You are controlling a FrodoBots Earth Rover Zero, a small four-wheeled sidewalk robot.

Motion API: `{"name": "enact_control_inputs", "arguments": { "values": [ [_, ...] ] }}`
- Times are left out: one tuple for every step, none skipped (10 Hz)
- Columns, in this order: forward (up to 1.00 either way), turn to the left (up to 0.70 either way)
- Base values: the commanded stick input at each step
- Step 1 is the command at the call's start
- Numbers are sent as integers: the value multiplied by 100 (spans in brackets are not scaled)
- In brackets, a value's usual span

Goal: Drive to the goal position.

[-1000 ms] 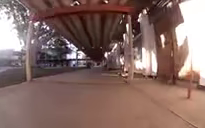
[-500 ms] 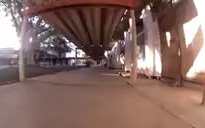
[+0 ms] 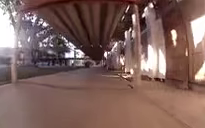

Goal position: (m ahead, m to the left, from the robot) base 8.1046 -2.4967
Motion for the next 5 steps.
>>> {"name": "enact_control_inputs", "arguments": {
  "values": [
    [70,0],
    [70,0],
    [70,0],
    [70,0],
    [70,0]
  ]
}}
